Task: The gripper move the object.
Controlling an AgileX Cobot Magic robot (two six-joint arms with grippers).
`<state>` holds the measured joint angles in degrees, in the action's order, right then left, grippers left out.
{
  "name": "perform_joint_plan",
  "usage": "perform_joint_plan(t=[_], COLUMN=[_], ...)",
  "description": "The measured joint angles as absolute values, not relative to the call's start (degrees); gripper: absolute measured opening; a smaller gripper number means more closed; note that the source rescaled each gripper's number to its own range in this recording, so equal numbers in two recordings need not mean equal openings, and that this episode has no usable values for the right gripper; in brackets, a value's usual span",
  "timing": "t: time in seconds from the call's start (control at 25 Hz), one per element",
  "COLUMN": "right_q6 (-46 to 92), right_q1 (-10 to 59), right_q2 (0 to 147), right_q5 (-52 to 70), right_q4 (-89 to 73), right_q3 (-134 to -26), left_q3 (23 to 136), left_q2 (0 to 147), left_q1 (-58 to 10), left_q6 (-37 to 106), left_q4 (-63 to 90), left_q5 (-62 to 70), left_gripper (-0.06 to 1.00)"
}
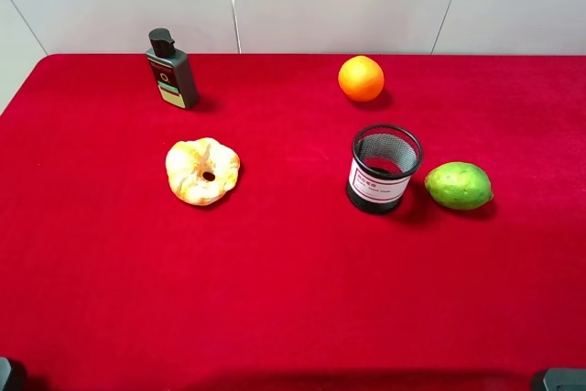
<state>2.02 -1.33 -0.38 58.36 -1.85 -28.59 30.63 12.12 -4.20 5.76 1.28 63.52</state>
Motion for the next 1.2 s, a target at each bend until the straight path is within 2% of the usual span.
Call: perform_joint_plan(t=[0.4, 1.2], right_q6=[2.0, 2.0], right_q1=[-1.3, -1.3], right_q2=[-0.4, -0.4], right_q5=[58.4, 58.4], right_q4=[-1.9, -1.9], right_q3=[-28.6, -28.6], left_q3=[28.4, 28.4], left_q2=[-0.1, -0.2], left_q1=[-1.1, -1.1], left_q6=[5.9, 5.9], left_q4=[2.8, 2.8], left_q5=[61.0, 61.1], left_gripper=[1.00, 1.00])
